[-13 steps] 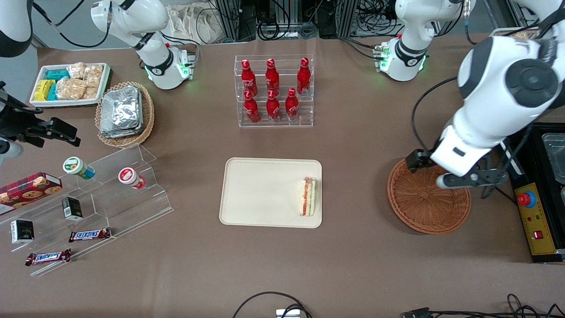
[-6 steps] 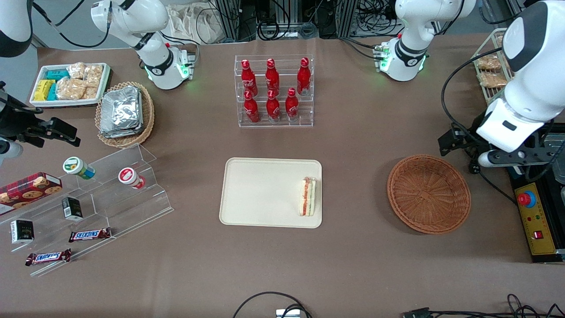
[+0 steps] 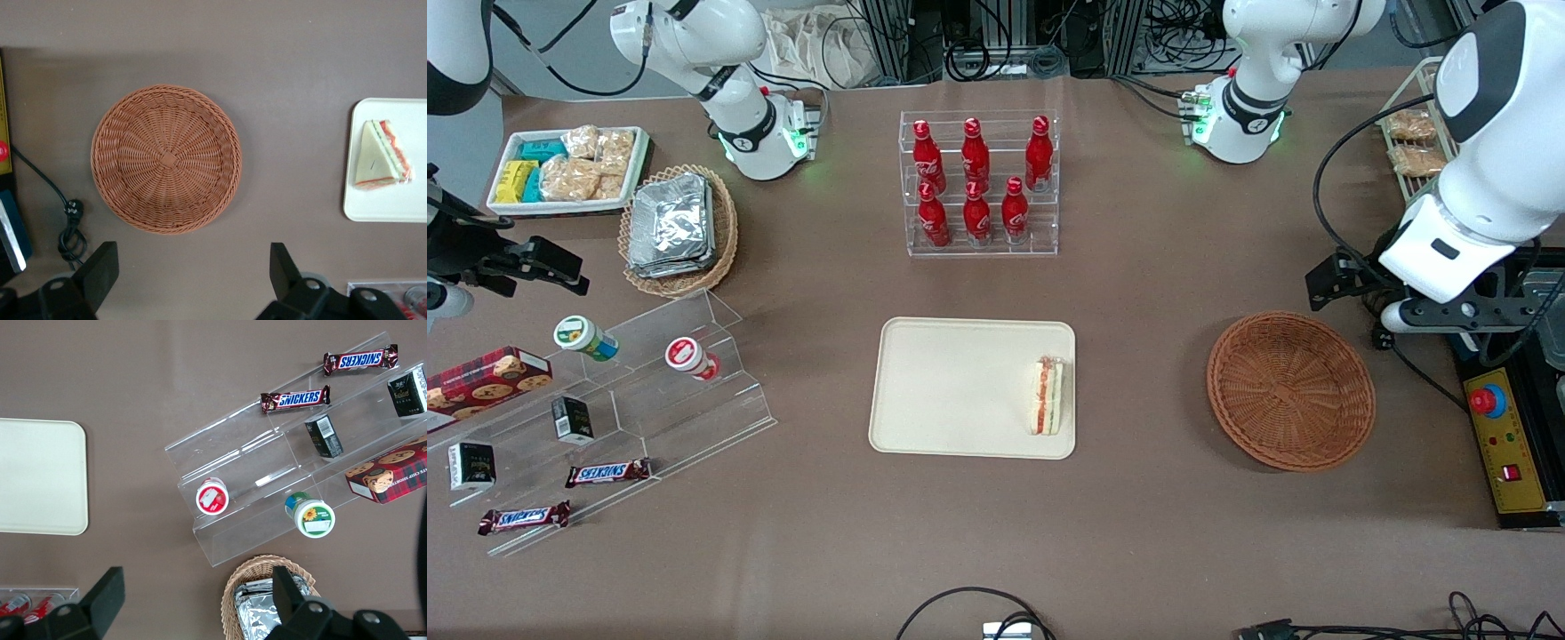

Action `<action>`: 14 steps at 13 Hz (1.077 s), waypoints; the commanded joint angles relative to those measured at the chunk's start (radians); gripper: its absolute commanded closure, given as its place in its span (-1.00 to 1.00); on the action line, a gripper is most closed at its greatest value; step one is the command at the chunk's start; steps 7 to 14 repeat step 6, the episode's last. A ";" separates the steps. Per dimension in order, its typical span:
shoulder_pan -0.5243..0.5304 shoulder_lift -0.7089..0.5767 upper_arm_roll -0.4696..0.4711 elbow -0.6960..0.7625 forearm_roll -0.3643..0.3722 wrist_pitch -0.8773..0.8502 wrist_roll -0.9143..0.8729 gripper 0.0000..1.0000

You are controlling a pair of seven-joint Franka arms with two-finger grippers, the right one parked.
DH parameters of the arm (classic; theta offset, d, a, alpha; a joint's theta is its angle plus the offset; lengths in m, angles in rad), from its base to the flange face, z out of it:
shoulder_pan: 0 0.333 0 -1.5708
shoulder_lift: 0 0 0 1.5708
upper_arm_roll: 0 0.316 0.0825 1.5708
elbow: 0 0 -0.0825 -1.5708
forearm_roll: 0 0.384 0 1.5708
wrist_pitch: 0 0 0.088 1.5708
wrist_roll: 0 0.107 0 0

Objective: Place sandwich from basket to tray

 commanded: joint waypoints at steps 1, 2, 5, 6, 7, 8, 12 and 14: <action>0.000 -0.021 0.022 -0.007 0.000 -0.013 0.072 -1.00; 0.000 -0.023 0.022 -0.005 0.000 -0.017 0.082 -1.00; 0.000 -0.018 0.022 0.018 -0.002 -0.049 0.065 -1.00; 0.000 -0.020 0.022 0.018 0.000 -0.049 0.065 -1.00; 0.000 -0.020 0.022 0.018 0.000 -0.049 0.065 -1.00; 0.000 -0.020 0.022 0.018 0.000 -0.049 0.065 -1.00; 0.000 -0.020 0.022 0.018 0.000 -0.049 0.065 -1.00; 0.000 -0.020 0.022 0.018 0.000 -0.049 0.065 -1.00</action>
